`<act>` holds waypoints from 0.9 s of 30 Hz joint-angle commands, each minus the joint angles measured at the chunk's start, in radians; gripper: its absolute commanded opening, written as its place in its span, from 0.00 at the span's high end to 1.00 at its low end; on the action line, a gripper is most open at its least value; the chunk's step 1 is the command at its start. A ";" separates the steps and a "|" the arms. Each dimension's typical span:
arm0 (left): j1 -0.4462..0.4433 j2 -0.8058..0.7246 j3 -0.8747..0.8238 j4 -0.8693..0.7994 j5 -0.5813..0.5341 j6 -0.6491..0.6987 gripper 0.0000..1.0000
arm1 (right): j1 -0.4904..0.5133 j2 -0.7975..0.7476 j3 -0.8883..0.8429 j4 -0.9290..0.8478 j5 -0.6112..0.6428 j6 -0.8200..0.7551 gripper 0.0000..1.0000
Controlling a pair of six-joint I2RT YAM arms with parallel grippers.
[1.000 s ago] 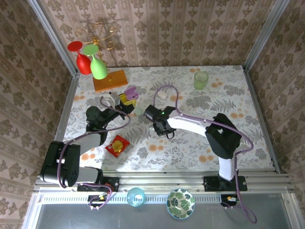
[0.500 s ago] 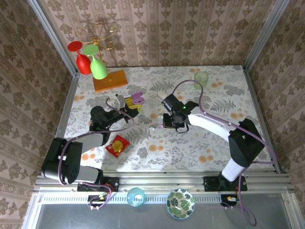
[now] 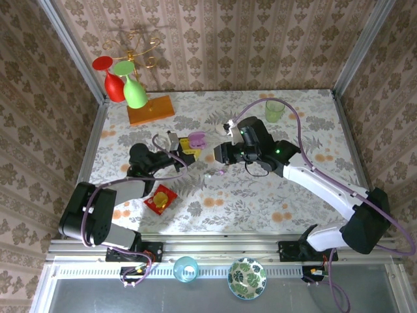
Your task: Insert wireless bluetooth earbuds into charging case
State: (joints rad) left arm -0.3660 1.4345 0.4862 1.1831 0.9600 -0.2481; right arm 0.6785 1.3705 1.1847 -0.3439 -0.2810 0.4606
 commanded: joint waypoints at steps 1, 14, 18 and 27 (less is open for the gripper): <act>-0.011 0.012 0.040 0.046 0.095 -0.032 0.83 | -0.003 -0.011 0.024 0.084 -0.110 -0.091 0.78; -0.027 0.009 0.045 0.052 0.147 -0.039 0.83 | -0.004 0.015 0.078 0.085 -0.132 -0.106 0.79; -0.030 0.007 0.049 0.060 0.161 -0.051 0.83 | -0.004 0.046 0.083 0.083 -0.125 -0.112 0.79; -0.030 -0.002 0.041 0.080 0.155 -0.059 0.83 | -0.004 0.078 0.070 0.071 -0.118 -0.120 0.79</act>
State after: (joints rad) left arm -0.3878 1.4403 0.4999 1.2057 1.0935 -0.2897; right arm 0.6785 1.4319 1.2423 -0.2672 -0.3969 0.3645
